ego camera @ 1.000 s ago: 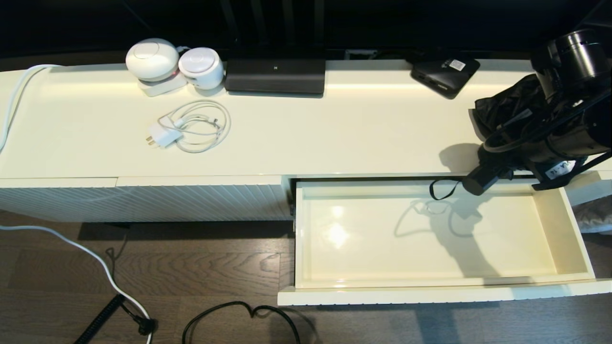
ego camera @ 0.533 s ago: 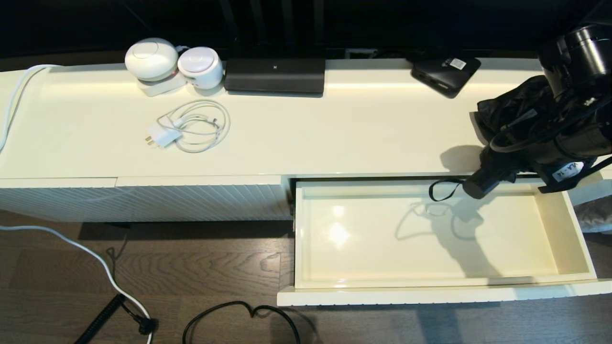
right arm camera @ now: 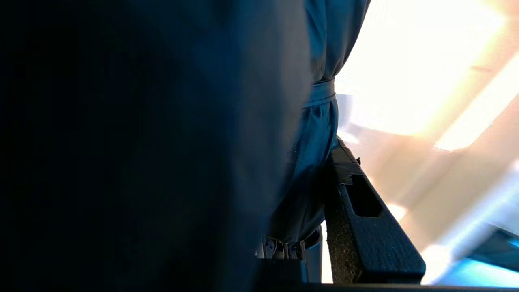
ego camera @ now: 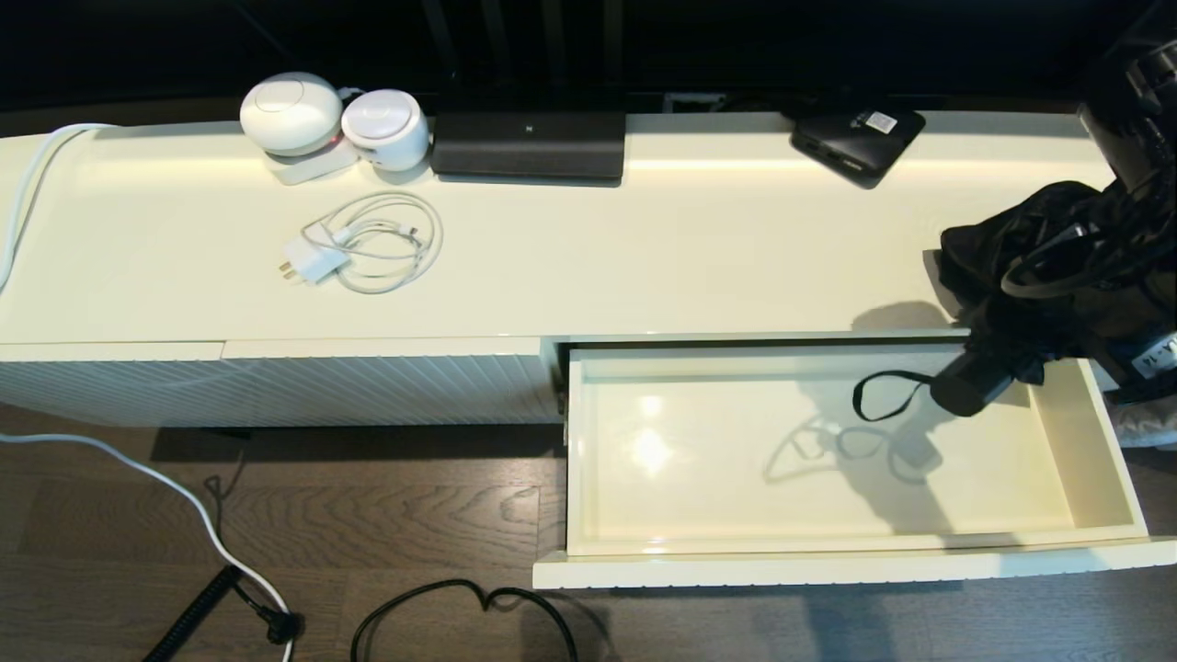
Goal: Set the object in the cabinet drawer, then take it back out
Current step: Put the umbrella in the drawer
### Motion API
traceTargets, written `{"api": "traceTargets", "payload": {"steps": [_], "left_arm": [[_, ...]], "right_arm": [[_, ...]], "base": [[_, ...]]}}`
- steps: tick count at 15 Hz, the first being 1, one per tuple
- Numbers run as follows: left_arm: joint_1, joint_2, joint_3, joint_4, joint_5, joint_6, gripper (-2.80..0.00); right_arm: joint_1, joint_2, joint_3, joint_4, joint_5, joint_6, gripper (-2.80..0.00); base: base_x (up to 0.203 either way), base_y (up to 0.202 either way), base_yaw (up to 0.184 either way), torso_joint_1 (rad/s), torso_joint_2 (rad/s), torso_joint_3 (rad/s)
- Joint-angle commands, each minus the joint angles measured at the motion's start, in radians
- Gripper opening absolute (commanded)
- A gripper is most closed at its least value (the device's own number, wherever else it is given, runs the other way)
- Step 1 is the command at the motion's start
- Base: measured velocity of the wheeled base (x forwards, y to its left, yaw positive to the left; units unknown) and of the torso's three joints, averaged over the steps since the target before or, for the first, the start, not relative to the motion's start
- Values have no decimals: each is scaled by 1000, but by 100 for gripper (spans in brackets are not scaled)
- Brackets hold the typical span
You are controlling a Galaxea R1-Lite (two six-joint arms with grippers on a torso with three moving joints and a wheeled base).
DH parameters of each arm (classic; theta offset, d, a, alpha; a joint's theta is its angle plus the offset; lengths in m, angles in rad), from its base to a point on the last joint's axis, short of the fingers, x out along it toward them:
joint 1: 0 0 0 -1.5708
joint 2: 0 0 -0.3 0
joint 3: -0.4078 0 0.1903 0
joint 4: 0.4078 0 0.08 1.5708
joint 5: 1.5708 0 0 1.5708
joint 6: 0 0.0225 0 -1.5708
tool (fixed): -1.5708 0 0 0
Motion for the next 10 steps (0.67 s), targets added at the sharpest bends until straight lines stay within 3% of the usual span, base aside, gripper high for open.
{"api": "traceTargets", "payload": {"steps": [1, 5, 10], "left_arm": [[0, -2, 0, 0, 0, 0, -280], [0, -1, 0, 0, 0, 0, -280], [0, -2, 0, 0, 0, 0, -280]], "right_arm": [[3, -33, 20, 22, -4, 8, -280], [8, -48, 99, 47, -17, 3, -280], [5, -67, 113, 214, -45, 3, -280]], "base": [[0, 0, 0, 0, 0, 0], [0, 0, 0, 0, 0, 0], [0, 0, 0, 0, 0, 0]]}}
